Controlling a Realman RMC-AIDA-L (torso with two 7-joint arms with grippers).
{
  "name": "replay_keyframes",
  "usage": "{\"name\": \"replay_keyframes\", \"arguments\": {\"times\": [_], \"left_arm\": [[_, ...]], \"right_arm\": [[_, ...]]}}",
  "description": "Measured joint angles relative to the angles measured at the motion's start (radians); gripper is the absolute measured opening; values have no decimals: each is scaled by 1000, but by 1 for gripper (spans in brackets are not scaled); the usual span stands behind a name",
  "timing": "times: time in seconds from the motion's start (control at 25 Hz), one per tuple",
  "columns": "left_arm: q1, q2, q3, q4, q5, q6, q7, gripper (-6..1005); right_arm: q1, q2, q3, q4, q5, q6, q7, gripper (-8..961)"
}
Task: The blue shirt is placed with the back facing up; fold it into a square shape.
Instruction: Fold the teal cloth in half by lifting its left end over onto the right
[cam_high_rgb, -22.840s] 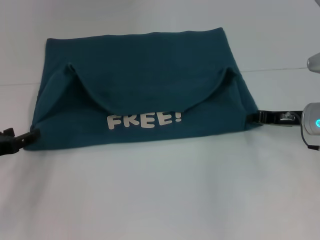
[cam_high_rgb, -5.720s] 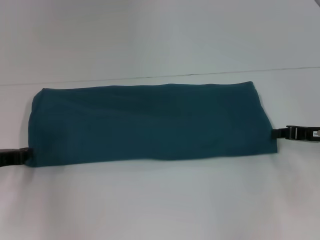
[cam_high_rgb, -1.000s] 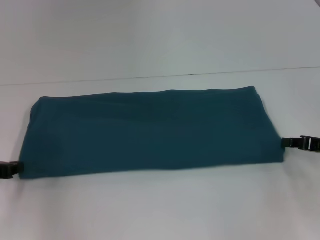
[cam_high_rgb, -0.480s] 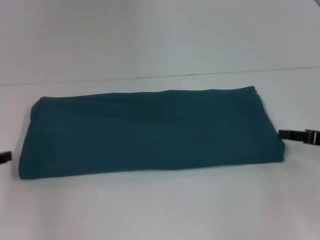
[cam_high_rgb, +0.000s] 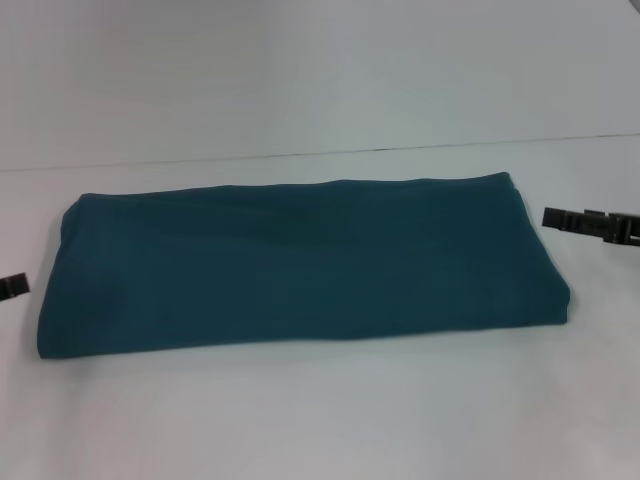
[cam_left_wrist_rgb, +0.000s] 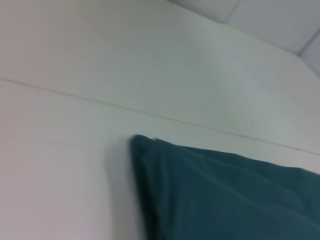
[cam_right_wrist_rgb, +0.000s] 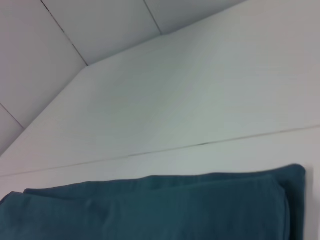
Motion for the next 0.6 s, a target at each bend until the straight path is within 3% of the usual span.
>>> {"name": "replay_keyframes", "arguments": {"times": [0.16,0.4,0.6], "left_arm": [[16,-9,1,-7,-19,44,-16,766],[21,-2,0,-37,7,116,-88,885],[13,2,-3,-39,100,134,-164,883]], "right_arm": [[22,1,-1,6,-1,36,-5,902],[44,3,-2,-1,0,65,-5,933],[60,0,-2,-3,0,65,-5,931]]}}
